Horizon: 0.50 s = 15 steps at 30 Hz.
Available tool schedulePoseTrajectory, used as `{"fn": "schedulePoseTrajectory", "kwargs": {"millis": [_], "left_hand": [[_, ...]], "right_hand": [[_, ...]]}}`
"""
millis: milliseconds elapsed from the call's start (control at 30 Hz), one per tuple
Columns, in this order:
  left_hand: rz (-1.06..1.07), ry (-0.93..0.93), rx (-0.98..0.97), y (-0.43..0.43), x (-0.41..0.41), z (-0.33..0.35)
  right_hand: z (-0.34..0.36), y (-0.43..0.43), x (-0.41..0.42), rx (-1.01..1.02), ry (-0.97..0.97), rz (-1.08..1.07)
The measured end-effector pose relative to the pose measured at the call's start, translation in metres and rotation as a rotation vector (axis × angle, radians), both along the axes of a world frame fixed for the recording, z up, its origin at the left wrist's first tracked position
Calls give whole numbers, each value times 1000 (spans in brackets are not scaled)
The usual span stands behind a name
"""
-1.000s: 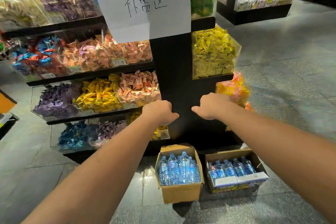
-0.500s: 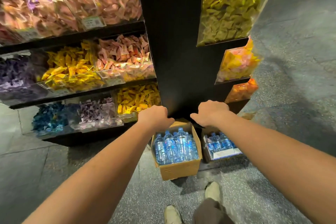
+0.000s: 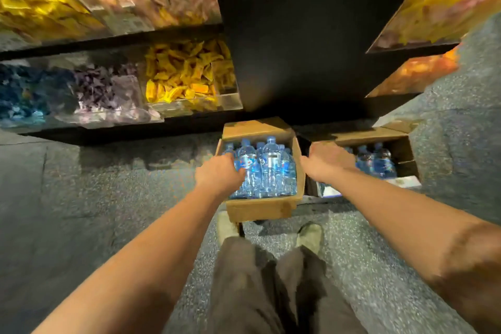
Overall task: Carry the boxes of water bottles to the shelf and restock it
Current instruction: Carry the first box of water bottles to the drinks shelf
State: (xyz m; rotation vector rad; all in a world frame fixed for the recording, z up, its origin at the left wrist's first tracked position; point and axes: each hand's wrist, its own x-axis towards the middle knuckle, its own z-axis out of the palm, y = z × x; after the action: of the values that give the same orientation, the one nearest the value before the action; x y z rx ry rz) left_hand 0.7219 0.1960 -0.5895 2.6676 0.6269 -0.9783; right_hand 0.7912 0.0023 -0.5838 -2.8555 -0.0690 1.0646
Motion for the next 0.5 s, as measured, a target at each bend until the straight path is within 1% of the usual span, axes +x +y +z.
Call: {"fn": "schedulePoseTrajectory", "kwargs": {"millis": [67, 133, 267, 333, 400, 500], "left_hand": [[58, 6, 2, 14, 1, -44], [152, 18, 3, 30, 5, -84], [334, 66, -3, 59, 10, -161], [352, 95, 25, 70, 12, -196], [315, 154, 59, 78, 12, -225], [290, 185, 25, 83, 13, -257]], "right_hand": [[-50, 0, 1, 6, 6, -40], [-95, 1, 3, -30, 42, -66], [-172, 1, 9, -77, 84, -139], [-203, 3, 12, -109, 95, -180], [-227, 6, 15, -146, 115, -207], [-252, 7, 21, -169, 123, -255]]}}
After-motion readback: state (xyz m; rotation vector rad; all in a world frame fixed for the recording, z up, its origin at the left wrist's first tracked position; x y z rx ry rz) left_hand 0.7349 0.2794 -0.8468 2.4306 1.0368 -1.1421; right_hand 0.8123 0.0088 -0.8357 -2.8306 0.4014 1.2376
